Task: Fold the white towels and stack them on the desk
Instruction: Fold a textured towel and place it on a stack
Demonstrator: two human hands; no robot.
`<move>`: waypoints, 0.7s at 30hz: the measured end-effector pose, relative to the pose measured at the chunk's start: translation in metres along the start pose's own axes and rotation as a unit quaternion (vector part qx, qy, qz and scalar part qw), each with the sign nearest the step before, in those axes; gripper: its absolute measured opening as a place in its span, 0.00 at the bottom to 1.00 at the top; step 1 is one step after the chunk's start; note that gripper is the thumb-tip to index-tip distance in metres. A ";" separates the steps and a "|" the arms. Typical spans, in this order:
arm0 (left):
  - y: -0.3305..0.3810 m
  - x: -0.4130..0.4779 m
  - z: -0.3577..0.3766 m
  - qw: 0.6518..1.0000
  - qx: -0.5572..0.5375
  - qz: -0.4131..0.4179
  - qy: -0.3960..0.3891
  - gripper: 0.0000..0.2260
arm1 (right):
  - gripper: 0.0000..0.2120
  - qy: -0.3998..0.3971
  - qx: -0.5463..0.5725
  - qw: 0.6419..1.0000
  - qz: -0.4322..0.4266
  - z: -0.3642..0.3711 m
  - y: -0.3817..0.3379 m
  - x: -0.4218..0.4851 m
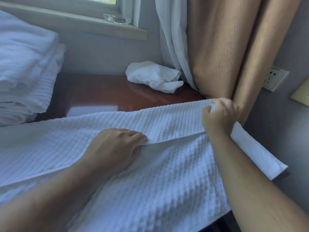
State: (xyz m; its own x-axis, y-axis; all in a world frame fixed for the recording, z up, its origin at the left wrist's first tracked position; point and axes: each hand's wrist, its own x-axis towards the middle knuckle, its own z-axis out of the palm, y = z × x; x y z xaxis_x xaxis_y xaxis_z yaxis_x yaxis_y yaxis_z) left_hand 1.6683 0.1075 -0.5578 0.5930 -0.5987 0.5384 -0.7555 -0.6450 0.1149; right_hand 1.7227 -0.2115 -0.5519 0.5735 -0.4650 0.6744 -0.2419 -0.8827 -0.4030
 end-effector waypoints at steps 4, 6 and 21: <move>0.001 0.001 0.000 1.000 -0.001 -0.004 0.005 0.10 | 0.16 -0.009 -0.049 0.995 -0.084 -0.001 -0.007 0.000; 0.001 0.000 0.000 1.000 0.003 -0.006 0.009 0.11 | 0.15 0.027 -0.027 0.989 -0.145 -0.003 -0.012 -0.001; -0.008 -0.023 -0.017 0.968 -0.018 -0.136 -0.212 0.27 | 0.33 -0.420 -0.192 0.885 0.063 0.004 -0.029 -0.008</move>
State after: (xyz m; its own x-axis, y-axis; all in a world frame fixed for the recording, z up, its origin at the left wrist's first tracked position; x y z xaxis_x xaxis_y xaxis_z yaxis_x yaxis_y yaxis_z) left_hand 1.6557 0.1348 -0.5568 0.8267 -0.5548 0.0936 -0.5597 -0.7941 0.2371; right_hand 1.7283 -0.1823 -0.5479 0.8632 -0.4893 -0.1242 -0.5011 -0.8603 -0.0936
